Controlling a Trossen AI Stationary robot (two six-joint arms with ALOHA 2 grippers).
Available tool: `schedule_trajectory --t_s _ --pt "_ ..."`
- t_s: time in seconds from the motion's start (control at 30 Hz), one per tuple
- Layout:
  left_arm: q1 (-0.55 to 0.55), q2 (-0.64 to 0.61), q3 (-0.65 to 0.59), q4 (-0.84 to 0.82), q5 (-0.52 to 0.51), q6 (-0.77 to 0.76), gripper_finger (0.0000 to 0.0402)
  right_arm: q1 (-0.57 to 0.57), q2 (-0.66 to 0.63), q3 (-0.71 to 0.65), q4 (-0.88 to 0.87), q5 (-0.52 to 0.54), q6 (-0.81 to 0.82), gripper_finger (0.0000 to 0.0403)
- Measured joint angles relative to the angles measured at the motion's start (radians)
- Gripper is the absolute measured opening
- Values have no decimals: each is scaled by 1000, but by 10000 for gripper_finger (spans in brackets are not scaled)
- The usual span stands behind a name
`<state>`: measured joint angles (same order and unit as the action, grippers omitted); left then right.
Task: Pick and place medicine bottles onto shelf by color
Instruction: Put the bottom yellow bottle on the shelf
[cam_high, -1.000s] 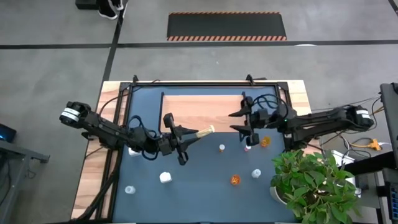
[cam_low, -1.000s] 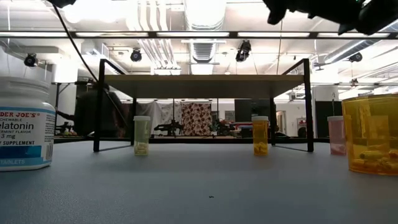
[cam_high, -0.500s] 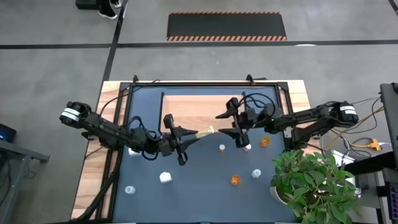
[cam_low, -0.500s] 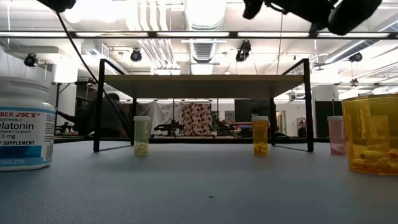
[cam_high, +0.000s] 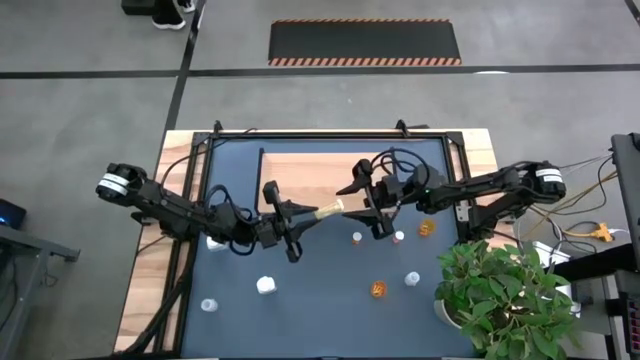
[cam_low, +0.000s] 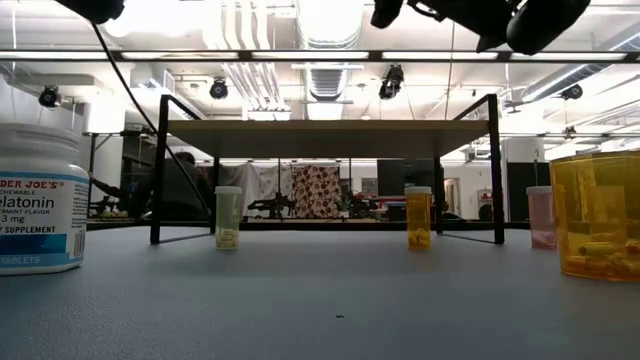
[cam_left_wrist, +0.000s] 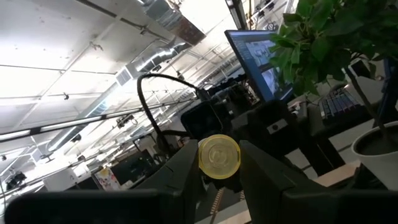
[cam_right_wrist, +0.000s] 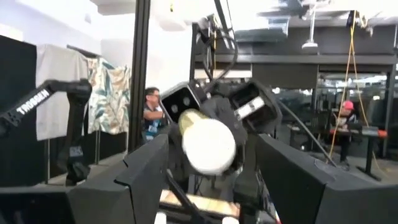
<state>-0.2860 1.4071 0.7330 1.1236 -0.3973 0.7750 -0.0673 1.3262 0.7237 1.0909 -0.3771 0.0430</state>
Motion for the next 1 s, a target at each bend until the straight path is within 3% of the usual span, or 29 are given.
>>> schedule_trajectory --t_s 0.5,1.0 --pt "10 6 -3 20 22 -8 79 6 43 46 -9 -43 18 211" --pt "11 6 -3 11 25 -8 101 6 43 46 -13 -43 46 110"
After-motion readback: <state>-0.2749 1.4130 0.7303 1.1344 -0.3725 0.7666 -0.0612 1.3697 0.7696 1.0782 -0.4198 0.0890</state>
